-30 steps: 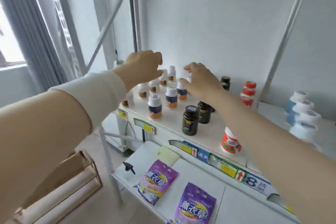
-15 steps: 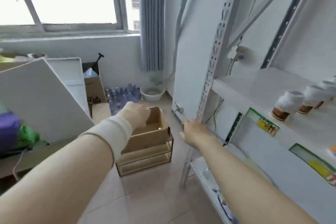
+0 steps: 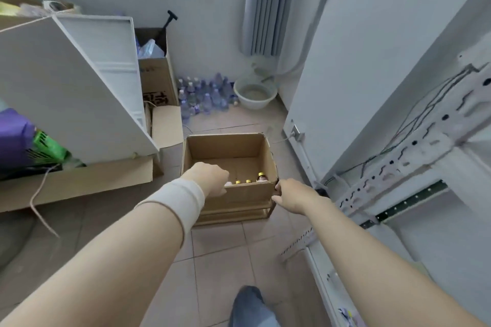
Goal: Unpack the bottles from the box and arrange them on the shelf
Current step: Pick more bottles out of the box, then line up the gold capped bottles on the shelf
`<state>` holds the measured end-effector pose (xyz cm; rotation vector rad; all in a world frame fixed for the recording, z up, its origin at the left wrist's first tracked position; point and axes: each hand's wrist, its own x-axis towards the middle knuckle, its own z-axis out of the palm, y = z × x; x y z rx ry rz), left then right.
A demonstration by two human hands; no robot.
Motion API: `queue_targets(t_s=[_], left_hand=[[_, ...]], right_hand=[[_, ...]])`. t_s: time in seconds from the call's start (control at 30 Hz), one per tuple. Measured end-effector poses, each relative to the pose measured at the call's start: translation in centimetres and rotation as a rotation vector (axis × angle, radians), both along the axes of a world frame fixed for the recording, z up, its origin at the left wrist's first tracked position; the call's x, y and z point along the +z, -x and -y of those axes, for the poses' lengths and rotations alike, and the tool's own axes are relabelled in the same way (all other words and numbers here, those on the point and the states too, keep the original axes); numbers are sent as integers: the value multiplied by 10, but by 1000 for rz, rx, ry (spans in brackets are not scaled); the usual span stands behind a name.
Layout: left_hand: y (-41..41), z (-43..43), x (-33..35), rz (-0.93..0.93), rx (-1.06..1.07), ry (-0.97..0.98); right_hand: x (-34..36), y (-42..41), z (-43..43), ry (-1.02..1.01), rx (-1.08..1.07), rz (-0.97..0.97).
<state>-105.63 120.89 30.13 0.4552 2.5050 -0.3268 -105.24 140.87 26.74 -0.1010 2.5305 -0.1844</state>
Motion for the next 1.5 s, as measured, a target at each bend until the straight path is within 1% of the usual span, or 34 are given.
queue_targets(t_s=[0.13, 0.23, 0.4, 0.53, 0.67, 0.77, 0.83, 0.93, 1.03, 1.13, 1.2, 1.33, 1.43, 1.5], left_hand=[[53, 6, -26, 19, 72, -47], [85, 20, -54, 82, 134, -83], [142, 48, -126, 201, 297, -139], [180, 53, -198, 300, 287, -169], [211, 53, -260, 388, 302, -196], [230, 43, -305, 427, 361, -276], [241, 30, -340, 456, 396, -329], [255, 5, -396, 498, 383, -342], [265, -15, -439, 454, 363, -325], [268, -24, -465, 447, 385, -303], [268, -26, -475, 463, 408, -292], [271, -27, -483, 504, 534, -348], [271, -25, -481, 432, 643, -437], [269, -22, -472, 377, 738, -496]], right_hand=[[-14, 68, -5, -25, 17, 31], [-31, 109, 4, -41, 41, 73], [-90, 168, 31, -38, 126, 144], [-149, 198, 34, -79, 63, 209], [-205, 225, 32, -88, -107, 272], [-247, 245, 36, -82, -255, 292], [-282, 256, 37, -124, -321, 309], [-333, 265, 31, -238, -291, 372], [-368, 270, 22, -316, -205, 384], [-382, 273, 21, -296, -185, 351], [-387, 273, 25, -264, -188, 374], [-387, 271, 31, -206, -286, 411], [-376, 270, 29, -178, -339, 384], [-365, 272, 25, -116, -416, 371]])
